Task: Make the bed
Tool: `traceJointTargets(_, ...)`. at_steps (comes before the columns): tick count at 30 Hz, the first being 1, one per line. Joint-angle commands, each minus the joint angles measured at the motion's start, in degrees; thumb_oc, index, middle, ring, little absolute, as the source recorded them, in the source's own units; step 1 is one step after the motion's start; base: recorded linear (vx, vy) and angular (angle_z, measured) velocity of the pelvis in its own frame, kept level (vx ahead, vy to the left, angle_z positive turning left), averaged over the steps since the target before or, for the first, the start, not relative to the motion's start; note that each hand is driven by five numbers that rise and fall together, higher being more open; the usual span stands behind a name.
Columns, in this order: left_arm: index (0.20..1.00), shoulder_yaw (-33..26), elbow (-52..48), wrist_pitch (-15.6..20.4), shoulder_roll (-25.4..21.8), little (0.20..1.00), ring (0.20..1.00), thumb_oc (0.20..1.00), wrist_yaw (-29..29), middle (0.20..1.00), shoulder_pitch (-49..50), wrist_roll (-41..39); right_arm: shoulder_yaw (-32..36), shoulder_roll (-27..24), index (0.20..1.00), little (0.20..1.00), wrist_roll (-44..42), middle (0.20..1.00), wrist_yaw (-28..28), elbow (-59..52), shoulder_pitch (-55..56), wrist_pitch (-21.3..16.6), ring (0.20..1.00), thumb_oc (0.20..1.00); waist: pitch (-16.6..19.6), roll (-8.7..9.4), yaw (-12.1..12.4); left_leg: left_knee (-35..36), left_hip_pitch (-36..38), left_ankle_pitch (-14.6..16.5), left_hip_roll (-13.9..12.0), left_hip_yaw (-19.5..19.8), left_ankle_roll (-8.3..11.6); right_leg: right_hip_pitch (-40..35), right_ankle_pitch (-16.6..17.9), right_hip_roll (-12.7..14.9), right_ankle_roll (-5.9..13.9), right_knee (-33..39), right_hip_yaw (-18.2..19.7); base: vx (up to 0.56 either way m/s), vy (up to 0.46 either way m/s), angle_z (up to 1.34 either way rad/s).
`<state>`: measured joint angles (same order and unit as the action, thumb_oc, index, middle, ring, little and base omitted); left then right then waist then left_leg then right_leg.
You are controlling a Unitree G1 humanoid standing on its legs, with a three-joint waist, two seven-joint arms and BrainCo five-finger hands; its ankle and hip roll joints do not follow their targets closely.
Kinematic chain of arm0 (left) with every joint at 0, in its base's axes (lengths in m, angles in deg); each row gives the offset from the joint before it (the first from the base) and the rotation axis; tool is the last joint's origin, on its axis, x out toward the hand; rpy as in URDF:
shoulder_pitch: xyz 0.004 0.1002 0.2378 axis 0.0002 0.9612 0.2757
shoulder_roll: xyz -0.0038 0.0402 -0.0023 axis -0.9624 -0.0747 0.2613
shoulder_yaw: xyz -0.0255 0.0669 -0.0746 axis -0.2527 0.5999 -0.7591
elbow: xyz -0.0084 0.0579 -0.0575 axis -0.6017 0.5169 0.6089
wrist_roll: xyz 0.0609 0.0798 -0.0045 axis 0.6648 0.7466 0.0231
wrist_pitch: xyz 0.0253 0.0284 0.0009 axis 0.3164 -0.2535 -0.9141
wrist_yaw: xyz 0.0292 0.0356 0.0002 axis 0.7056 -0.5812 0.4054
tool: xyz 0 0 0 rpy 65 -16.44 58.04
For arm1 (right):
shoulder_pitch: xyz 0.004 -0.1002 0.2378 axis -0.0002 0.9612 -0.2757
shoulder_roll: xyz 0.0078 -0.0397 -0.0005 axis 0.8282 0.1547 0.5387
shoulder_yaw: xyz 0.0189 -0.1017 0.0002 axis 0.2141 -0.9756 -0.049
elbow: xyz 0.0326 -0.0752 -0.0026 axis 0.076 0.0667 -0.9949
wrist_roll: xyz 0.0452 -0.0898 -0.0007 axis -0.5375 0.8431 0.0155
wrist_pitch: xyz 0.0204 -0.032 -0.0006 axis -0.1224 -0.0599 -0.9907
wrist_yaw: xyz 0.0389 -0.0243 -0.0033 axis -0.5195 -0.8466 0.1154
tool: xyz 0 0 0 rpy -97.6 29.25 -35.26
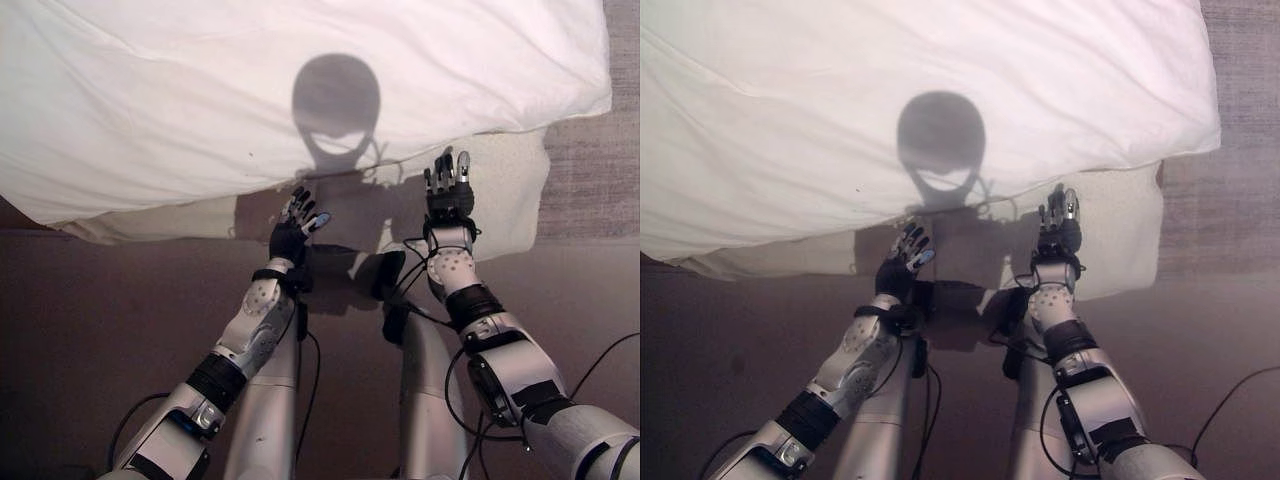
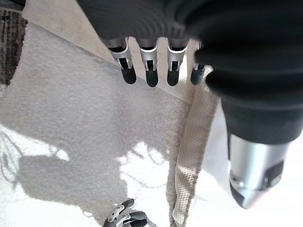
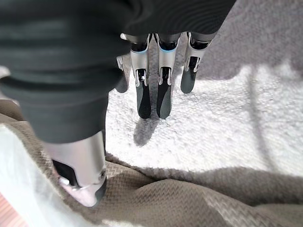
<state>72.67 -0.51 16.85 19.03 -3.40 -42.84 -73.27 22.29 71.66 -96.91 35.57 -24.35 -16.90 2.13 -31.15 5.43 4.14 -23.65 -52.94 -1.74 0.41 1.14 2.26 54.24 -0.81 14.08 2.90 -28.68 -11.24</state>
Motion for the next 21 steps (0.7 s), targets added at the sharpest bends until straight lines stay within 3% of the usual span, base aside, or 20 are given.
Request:
traceJointTargets(1,1.000,0.88,-6.45,1.48,0.28,1.000,1.000,1.000,-1.85,1.000,2.03,-0.48,-0.20,-9.60,1.000,1.000,2.46,1.000,-2.74,-1.87,-11.22,-2.21,1.000,1.000,1.36,-2.65,1.45,-2.21,2.29,6.81,1.89,0.90,-3.12,-1.30,2.18,0.59,5.32,2.31,-0.02,0.00,0.000,0.00)
traceJointTargets(13,1.000,1.33,-7.47,1.30,-0.98,1.000,1.000,1.000,-2.52,1.000,2.44,-0.44,-0.23,-12.98,1.000,1.000,1.97,1.000,-1.27,7.07,-19.36,-0.50,1.000,1.000,1.36,-3.82,2.37,-1.94,2.13,6.70,1.87,1.08,-3.09,-0.77,1.98,0.72,5.44,1.62,-0.28,0.00,0.000,0.00)
traceJointTargets(17,1.000,1.04,-7.37,1.25,-0.94,1.000,1.000,1.000,-2.49,1.000,2.84,-0.44,-1.57,-12.70,1.000,1.000,2.18,1.000,-1.68,3.97,-19.44,-1.08,1.000,1.000,1.36,-3.42,2.14,-1.85,2.01,6.56,1.75,1.03,-3.09,-0.82,2.16,0.53,5.44,1.91,-0.43,0.00,0.000,0.00)
traceJointTargets(21,1.000,0.05,-7.25,1.31,-0.56,1.000,1.000,1.000,-1.83,1.000,3.39,-0.08,-2.84,-10.97,1.000,1.000,3.59,1.000,-2.28,-7.60,-16.06,-3.80,1.000,1.000,1.36,-2.43,1.19,-1.66,2.44,6.40,1.52,0.93,-3.01,-1.15,2.41,0.23,5.36,2.36,-0.50,0.00,0.000,0.00)
